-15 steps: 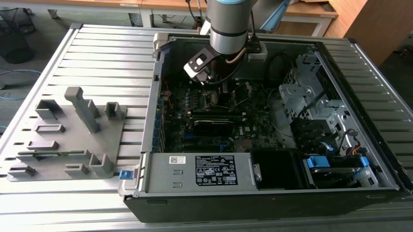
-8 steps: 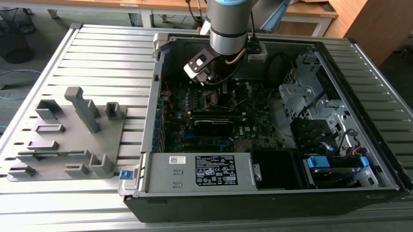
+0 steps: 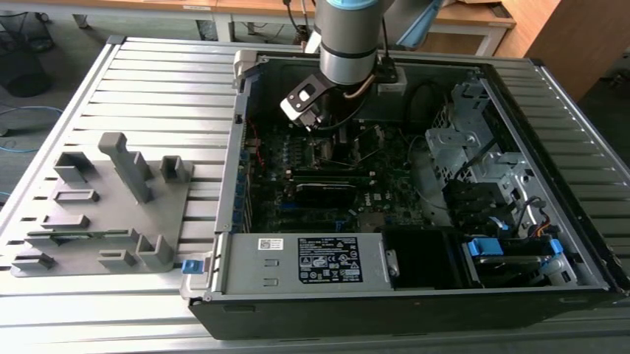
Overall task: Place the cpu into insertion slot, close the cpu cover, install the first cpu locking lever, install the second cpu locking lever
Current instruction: 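Place the cpu into insertion slot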
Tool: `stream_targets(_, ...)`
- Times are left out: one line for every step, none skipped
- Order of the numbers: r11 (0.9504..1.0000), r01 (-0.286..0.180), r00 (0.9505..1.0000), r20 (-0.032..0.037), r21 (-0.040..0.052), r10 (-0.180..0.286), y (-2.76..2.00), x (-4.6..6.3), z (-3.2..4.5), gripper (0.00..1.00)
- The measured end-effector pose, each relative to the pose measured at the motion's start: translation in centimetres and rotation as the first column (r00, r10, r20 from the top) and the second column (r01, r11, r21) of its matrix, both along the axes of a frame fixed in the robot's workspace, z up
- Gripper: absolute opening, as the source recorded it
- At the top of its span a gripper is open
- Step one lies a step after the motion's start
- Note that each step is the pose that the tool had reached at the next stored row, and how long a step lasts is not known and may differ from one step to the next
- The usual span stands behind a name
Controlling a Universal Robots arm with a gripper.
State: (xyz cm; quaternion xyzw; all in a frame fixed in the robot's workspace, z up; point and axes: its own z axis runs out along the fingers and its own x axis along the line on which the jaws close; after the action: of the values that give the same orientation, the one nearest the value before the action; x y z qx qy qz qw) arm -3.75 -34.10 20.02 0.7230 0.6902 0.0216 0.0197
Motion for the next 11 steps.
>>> stream_targets(1.0, 0.0, 1.0, 0.0, 0.0001, 0.0, 0.02, 0.0, -0.02, 0.54)
stream_targets(1.0, 0.0, 1.0, 0.0001, 0.0002, 0.0, 0.05, 0.0, -0.04, 0.54)
stream_targets(1.0, 0.0, 1.0, 0.0001, 0.0001, 0.0, 0.1, 0.0, -0.05, 0.54)
stream_targets(1.0, 0.0, 1.0, 0.0, 0.0, 0.0, 0.14, 0.0, -0.06, 0.54)
stream_targets(1.0, 0.0, 1.0, 0.0, 0.0001, 0.0, 0.18, 0.0, -0.07, 0.54)
stream_targets(1.0, 0.0, 1.0, 0.0001, 0.0002, 0.0, 0.21, 0.0, -0.09, 0.54)
stream_targets(1.0, 0.0, 1.0, 0.0001, 0.0002, 0.0, 0.23, 0.0, -0.1, 0.54)
stream_targets(1.0, 0.0, 1.0, 0.0001, 0.0002, 0.0, 0.25, 0.0, -0.12, 0.54)
stream_targets(1.0, 0.0, 1.0, 0.0, 0.0003, 0.0, 0.27, 0.0, -0.17, 0.54)
stream_targets(1.0, 0.0, 1.0, 0.0, 0.0002, 0.0, 0.27, 0.0, -0.23, 0.54)
stream_targets(1.0, 0.0, 1.0, 0.0, 0.0002, 0.0, 0.28, 0.0, -0.31, 0.54)
